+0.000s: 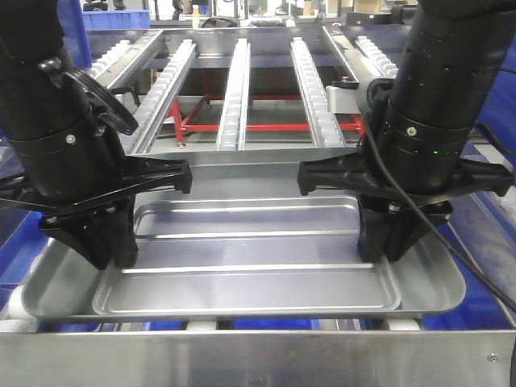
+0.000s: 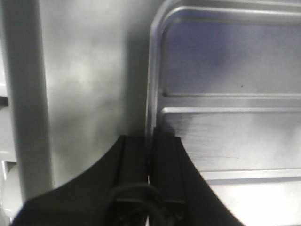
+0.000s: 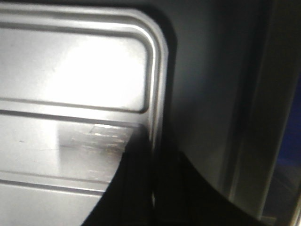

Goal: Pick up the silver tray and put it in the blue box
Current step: 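Lift the silver tray off the rollers with both grippers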

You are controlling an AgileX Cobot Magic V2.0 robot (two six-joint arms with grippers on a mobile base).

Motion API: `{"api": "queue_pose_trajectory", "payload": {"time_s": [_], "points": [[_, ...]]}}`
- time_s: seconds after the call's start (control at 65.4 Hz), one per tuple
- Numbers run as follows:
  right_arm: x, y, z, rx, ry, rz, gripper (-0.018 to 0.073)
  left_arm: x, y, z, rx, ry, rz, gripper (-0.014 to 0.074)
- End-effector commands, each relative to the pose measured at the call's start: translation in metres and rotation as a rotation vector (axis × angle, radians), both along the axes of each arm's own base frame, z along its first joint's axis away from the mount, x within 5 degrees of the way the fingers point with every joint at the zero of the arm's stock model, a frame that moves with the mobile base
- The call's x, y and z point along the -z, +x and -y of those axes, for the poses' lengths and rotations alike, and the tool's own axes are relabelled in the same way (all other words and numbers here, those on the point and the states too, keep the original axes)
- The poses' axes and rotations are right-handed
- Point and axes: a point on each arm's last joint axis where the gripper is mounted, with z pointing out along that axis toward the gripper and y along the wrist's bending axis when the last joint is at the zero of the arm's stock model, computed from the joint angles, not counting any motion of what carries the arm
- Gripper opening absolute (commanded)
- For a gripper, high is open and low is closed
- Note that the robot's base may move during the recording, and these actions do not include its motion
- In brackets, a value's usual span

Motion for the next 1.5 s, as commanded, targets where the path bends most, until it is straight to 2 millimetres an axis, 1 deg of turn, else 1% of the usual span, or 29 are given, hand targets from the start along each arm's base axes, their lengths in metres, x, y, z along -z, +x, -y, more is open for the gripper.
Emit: {"api": "queue_pose_trajectory", "payload": {"time_s": [0.0, 0.107, 0.168, 0.229, 0.337, 0.382, 0.49, 0.535, 0.627, 0.704, 0.841, 0.933, 1.01, 1.163, 1.484], "points": [[-0.017, 0.005, 0.0, -0.016, 0.023, 0.075, 0.0049, -0.011, 0.002, 0.003, 0.005, -0.027, 0.043, -0.0104], [-0.017, 0.005, 0.0, -0.014, 0.02, 0.07, 0.0049, -0.013, 0.003, 0.004, 0.004, -0.042, 0.062, -0.0104], [-0.023, 0.004, 0.001, 0.017, 0.026, 0.06, 0.0049, -0.02, 0.003, 0.004, -0.004, -0.044, 0.05, -0.0104], [-0.033, 0.002, 0.002, 0.05, 0.036, 0.056, 0.0049, -0.031, 0.003, 0.004, -0.007, -0.048, 0.055, -0.0104], [-0.055, -0.002, 0.003, 0.081, 0.072, 0.091, 0.0049, -0.057, -0.001, 0.0, -0.005, -0.061, 0.093, -0.0104], [-0.064, -0.006, 0.003, 0.093, 0.089, 0.105, 0.0049, -0.069, -0.007, -0.002, -0.016, -0.079, 0.106, -0.0104], [-0.081, -0.019, 0.006, 0.105, 0.097, 0.116, 0.0049, -0.086, -0.019, -0.008, -0.044, -0.064, 0.121, -0.0104], [-0.089, -0.028, 0.005, 0.102, 0.098, 0.13, 0.0049, -0.094, -0.027, -0.01, -0.049, -0.045, 0.135, -0.0104], [-0.098, -0.044, 0.003, 0.108, 0.074, 0.159, 0.0049, -0.106, -0.043, -0.01, -0.054, -0.047, 0.151, -0.0104], [-0.103, -0.059, 0.004, 0.119, 0.044, 0.183, 0.0049, -0.109, -0.057, -0.01, -0.053, -0.063, 0.147, -0.0104], [-0.111, -0.086, 0.001, 0.094, 0.046, 0.21, 0.0049, -0.107, -0.085, -0.016, -0.046, -0.083, 0.134, -0.0104], [-0.111, -0.1, 0.001, 0.072, 0.057, 0.208, 0.0049, -0.106, -0.102, -0.02, -0.046, -0.094, 0.13, -0.0104], [-0.108, -0.109, 0.001, 0.072, 0.062, 0.196, 0.0049, -0.108, -0.114, -0.024, -0.043, -0.094, 0.146, -0.0104], [-0.102, -0.115, 0.004, 0.088, 0.066, 0.181, 0.0049, -0.11, -0.125, -0.026, -0.017, -0.051, 0.16, -0.0104], [-0.103, -0.115, 0.003, 0.085, 0.075, 0.187, 0.0049, -0.11, -0.126, -0.025, -0.007, -0.046, 0.164, -0.0104]]}}
